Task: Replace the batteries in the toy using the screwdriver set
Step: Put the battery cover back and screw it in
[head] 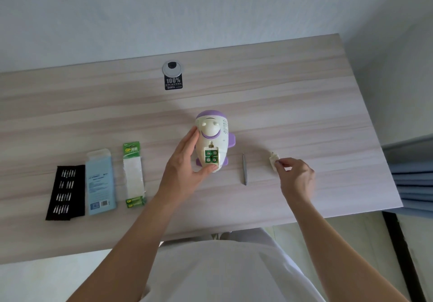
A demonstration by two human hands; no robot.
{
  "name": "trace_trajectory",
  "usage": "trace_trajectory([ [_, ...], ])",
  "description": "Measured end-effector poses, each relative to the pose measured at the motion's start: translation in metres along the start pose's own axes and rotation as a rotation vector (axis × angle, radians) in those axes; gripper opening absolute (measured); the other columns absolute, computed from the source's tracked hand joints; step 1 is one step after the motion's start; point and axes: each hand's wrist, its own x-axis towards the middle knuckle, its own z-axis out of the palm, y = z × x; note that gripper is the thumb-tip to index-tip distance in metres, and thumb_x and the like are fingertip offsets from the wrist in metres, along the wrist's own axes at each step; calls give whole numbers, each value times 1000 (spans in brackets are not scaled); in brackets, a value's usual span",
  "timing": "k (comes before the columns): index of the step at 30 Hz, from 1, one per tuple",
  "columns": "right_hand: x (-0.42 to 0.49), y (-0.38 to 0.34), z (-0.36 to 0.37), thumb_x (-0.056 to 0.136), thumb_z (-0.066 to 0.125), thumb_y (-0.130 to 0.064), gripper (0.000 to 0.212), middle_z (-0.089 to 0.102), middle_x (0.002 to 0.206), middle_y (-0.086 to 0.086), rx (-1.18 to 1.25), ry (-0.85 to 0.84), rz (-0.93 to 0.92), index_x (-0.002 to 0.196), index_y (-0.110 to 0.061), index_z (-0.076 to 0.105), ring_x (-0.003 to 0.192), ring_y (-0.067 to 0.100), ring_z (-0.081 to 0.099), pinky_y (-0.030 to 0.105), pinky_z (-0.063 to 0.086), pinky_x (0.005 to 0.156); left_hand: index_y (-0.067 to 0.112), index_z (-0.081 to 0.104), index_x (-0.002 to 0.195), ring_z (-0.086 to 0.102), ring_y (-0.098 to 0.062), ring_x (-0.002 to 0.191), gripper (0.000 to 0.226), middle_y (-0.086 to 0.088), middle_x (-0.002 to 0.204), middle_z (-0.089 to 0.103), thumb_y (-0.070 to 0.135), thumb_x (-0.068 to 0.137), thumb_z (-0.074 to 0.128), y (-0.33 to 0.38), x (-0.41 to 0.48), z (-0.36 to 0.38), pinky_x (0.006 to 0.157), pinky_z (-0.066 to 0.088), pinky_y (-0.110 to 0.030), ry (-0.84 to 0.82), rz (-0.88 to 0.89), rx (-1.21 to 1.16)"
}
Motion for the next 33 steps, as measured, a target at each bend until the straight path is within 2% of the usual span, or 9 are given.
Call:
trace_trajectory([
  [5, 0, 2, 1, 92, 67, -35, 15, 74, 93, 0, -51, 0, 5, 97, -25, 77, 89, 28, 63, 31, 41, 66, 16, 31, 156, 40, -13, 143, 98, 6, 162, 32, 27, 76, 86, 0, 0, 3, 107, 47, -47, 3, -5, 1],
  [15, -2, -12, -5, 92, 67, -36, 16, 74, 95, 1, -34, 13, 12, 96, -24, 77, 91, 31, 63, 36, 50, 72, 16, 34, 155, 39, -11, 143, 97, 6, 160, 35, 27, 75, 87, -4, 1, 3, 105, 48, -47, 16, -24, -13],
  [20, -16, -42, -10, 90, 69, -34, 15, 76, 91, -5, 136, 16, 17, 96, -23, 78, 87, 24, 70, 38, 56, 78, 9, 40, 151, 46, -19, 138, 96, -4, 154, 42, 27, 71, 90, -5, 7, -5, 107, 47, -42, -8, 25, 25],
  [23, -32, -68, -7, 89, 72, -33, 13, 75, 85, -9, 253, 9, 35, 94, -24, 79, 78, 19, 72, 42, 59, 77, 8, 40, 150, 47, -21, 135, 95, -7, 152, 42, 28, 71, 90, -6, 7, -11, 108, 43, -31, -46, 42, 49],
  [27, -56, -104, -1, 90, 72, -28, 7, 74, 81, -11, 402, 17, 31, 91, -23, 77, 66, 9, 72, 45, 61, 72, 10, 38, 150, 46, -22, 136, 95, -7, 152, 40, 32, 72, 88, -9, 8, -16, 108, 45, -35, -83, 111, 49],
  [33, -86, -139, 7, 92, 70, -22, 6, 75, 83, -6, 519, 80, 4, 89, -23, 74, 67, 14, 72, 43, 62, 66, 8, 35, 152, 43, -26, 140, 98, -9, 156, 38, 39, 73, 84, -10, 17, -23, 107, 46, -39, -98, 216, 72],
])
